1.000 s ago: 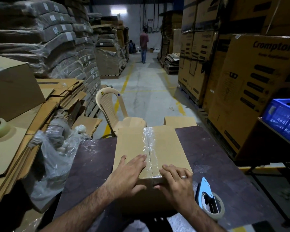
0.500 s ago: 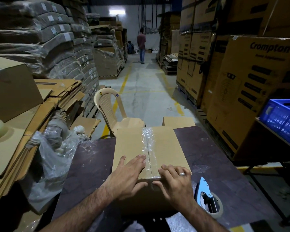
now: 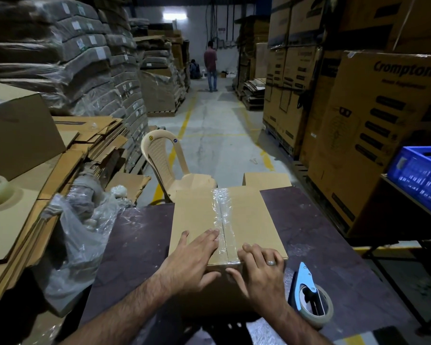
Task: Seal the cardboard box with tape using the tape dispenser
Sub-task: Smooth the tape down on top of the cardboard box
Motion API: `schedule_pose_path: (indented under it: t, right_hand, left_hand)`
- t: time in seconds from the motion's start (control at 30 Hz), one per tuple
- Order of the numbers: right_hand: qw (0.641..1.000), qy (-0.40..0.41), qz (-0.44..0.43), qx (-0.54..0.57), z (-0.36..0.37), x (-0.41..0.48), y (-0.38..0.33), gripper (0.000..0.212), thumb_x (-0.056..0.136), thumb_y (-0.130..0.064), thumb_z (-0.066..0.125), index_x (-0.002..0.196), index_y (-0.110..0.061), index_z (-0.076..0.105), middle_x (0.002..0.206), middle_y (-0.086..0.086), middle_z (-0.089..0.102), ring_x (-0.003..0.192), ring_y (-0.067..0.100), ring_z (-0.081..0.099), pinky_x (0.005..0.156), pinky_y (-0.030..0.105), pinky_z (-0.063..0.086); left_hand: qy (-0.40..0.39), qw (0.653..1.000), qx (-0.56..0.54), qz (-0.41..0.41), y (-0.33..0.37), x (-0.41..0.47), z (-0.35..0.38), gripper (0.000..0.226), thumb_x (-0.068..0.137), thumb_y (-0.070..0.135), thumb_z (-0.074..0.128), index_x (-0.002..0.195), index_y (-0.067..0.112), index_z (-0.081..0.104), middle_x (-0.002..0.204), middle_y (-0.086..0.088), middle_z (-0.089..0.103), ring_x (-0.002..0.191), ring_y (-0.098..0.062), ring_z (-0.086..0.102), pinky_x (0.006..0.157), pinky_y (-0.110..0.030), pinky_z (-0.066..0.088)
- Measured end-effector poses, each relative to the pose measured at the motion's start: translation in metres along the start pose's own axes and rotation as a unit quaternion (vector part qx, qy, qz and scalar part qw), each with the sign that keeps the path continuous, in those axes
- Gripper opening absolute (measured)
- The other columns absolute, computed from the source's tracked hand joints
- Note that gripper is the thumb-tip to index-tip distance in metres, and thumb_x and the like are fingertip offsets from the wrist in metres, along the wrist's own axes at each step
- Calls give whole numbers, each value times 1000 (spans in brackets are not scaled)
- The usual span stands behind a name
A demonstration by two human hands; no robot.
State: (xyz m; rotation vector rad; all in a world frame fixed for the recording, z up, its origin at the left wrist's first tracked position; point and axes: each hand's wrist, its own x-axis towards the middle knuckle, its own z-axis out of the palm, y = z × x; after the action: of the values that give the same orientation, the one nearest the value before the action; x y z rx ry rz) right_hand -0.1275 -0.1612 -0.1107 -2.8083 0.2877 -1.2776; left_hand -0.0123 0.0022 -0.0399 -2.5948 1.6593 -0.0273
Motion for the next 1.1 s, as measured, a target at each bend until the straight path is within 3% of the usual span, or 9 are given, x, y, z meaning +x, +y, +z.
schedule_pose_path:
  t: [0.13,0.3,0.5,0.63,0.8,1.0,1.1]
  right_hand:
    - [1000,-9,-14,-4,2,-5,3,51,74,-59,63,109,-22,57,113,2,67,107,21,51,92,41,33]
    - [999,-34,-21,-17,4,-6,6,70,58,-65,74,110,-23,53,112,1,67,108,20,50,91,40,32]
    - [999,2,-34,5,-6,12,5,40,81,-62,60,82,-22,66,95,-5,69,82,17,55,78,35,37]
    - [1000,10,3,7,-2,5,0,41,80,-62,60,88,-22,65,99,-3,68,86,19,57,83,36,35]
    - [1000,-7,-9,-19,9,-7,1,69,64,-71,61,110,-21,52,113,2,66,110,20,50,92,41,32]
    - [999,29,-33,-5,1,10,3,44,79,-65,62,81,-21,66,95,-5,70,82,18,58,79,36,37]
    - [1000,22,-13,-1,-1,8,0,39,83,-60,60,80,-22,65,94,-5,68,80,19,59,79,36,37]
  left_hand:
    - [-39,999,28,-2,1,1,-5,87,84,45,64,148,13,14,162,-4,-7,149,-18,-6,117,-57,7]
    - [-47,999,23,-6,1,2,-7,92,81,39,71,148,13,14,162,-3,-7,149,-18,-6,117,-57,6]
    - [-57,998,24,-9,0,3,-8,93,81,40,71,149,14,11,161,-3,-9,149,-17,-7,117,-57,6]
    - [-60,998,27,-9,1,3,-8,94,82,41,70,149,14,10,161,-3,-10,149,-18,-8,117,-57,6]
    - [-50,999,20,-9,0,2,-7,93,82,40,70,150,14,11,162,-3,-9,149,-17,-7,118,-57,6]
    - [-51,998,27,-5,-1,2,-7,94,82,42,69,150,14,11,162,-3,-9,149,-17,-7,118,-56,7]
    - [-55,998,27,-7,-1,2,-7,94,82,43,69,150,14,11,162,-3,-9,149,-18,-7,118,-57,6]
